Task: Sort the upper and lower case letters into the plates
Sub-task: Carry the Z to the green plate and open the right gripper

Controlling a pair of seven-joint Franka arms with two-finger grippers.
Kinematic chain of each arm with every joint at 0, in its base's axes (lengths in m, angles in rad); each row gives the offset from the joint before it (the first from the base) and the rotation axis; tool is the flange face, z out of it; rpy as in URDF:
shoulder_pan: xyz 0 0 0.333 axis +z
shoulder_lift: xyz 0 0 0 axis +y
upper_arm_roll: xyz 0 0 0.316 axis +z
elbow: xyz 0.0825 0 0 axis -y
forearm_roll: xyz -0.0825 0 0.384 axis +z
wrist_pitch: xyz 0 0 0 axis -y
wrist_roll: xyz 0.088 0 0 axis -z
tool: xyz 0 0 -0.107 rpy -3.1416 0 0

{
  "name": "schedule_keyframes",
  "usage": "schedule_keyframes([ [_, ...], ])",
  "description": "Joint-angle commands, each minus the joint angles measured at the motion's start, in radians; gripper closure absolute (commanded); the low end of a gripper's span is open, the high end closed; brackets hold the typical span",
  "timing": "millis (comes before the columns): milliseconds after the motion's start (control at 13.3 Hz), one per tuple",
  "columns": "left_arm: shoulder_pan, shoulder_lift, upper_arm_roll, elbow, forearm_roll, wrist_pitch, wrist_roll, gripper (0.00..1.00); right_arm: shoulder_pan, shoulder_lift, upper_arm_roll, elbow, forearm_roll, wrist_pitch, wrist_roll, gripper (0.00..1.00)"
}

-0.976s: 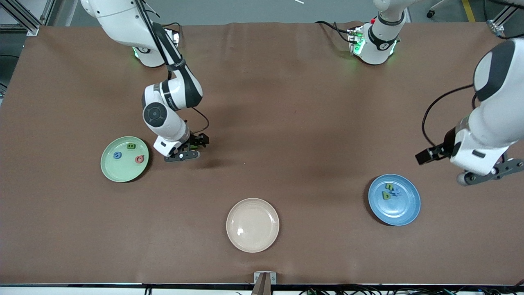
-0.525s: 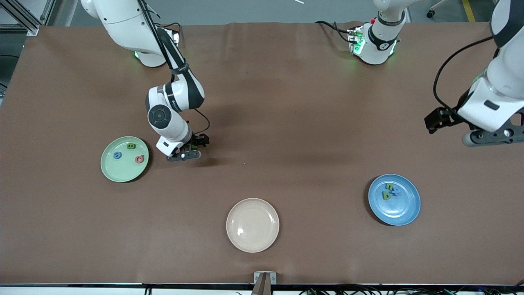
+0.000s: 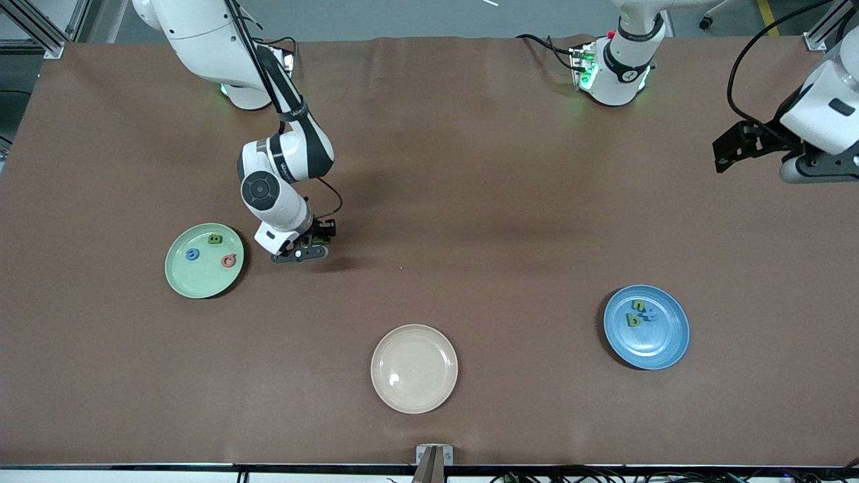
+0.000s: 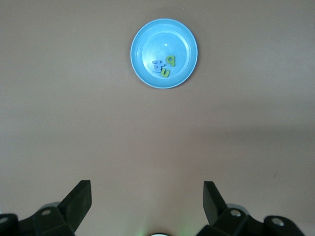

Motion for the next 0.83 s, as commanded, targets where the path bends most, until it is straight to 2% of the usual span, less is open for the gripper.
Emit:
schedule_keyframes([
  [0,0.007,-0.042,0.016,-0.052,-0.015,0.003,0.023,0.0,0.008,-0.008,-0.003,-0.03,0.02,0.014,0.004,0.79],
  [75,0.007,-0.042,0.016,-0.054,-0.015,0.003,0.023,0.0,0.008,-0.008,-0.003,-0.028,0.02,0.014,0.004,0.85],
  [150,0.011,-0.042,0.016,-0.057,-0.015,0.006,0.023,0.0,0.007,-0.01,-0.003,-0.028,0.02,0.011,0.004,0.87],
  [300,0.027,-0.042,0.016,-0.058,-0.015,0.02,0.023,0.0,-0.006,-0.052,-0.01,-0.027,0.02,-0.027,0.003,0.87],
  [375,0.033,-0.041,0.017,-0.06,-0.015,0.027,0.023,0.0,-0.021,-0.091,-0.03,-0.016,0.018,-0.093,-0.005,0.87],
  [525,0.077,-0.025,0.016,-0.057,-0.039,0.058,0.025,0.0,-0.032,-0.137,-0.102,0.011,0.006,-0.179,-0.043,0.87],
  [751,0.08,-0.024,0.016,-0.06,-0.052,0.056,0.029,0.0,-0.032,-0.142,-0.249,0.062,-0.006,-0.254,-0.257,0.87],
])
